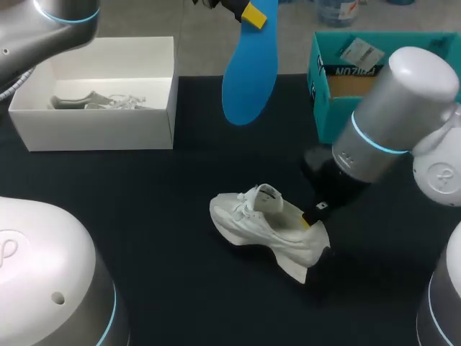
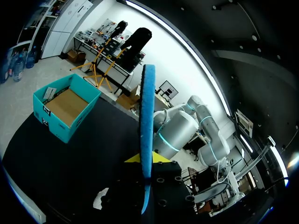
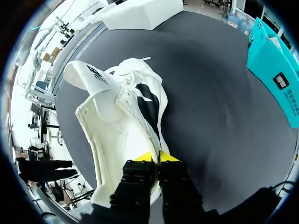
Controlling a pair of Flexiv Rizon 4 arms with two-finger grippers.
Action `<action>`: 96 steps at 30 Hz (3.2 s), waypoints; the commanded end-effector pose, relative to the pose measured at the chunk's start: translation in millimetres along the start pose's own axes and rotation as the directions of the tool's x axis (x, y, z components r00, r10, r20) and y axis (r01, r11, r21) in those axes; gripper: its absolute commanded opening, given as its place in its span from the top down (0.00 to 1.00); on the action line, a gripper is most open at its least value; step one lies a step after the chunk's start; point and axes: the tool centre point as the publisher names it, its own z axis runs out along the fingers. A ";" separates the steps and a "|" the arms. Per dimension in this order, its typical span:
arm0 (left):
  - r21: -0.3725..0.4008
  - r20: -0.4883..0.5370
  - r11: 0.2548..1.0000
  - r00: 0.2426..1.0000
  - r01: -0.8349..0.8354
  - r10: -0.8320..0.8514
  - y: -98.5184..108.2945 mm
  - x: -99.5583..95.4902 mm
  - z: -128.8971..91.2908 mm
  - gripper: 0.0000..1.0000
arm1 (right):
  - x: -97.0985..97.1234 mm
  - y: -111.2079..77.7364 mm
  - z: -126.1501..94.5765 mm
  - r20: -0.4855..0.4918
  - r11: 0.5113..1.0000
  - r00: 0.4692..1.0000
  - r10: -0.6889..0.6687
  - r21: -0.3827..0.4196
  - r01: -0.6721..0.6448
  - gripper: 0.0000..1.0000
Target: Take the shoe out of the shoebox, open the shoe tongue, remove and reinsert the insole, then place the shoe into the shoebox
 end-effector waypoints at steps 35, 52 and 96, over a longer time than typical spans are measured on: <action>-0.002 -0.003 1.000 1.000 -0.001 0.001 -0.7 -1.5 -0.5 1.00 | -7.6 -14.5 -2.8 0.128 0.765 0.756 0.642 -0.186 -0.617 1.00; -0.002 -0.003 1.000 1.000 -0.001 0.001 -0.7 -1.5 -0.5 1.00 | -5.4 -31.1 46.3 0.066 0.710 0.711 0.700 -0.171 -0.683 1.00; -0.002 -0.003 1.000 1.000 -0.001 0.001 -0.7 -1.5 -0.5 1.00 | 1.2 -2.1 -47.7 -0.379 0.842 0.856 0.352 -0.272 -0.466 0.00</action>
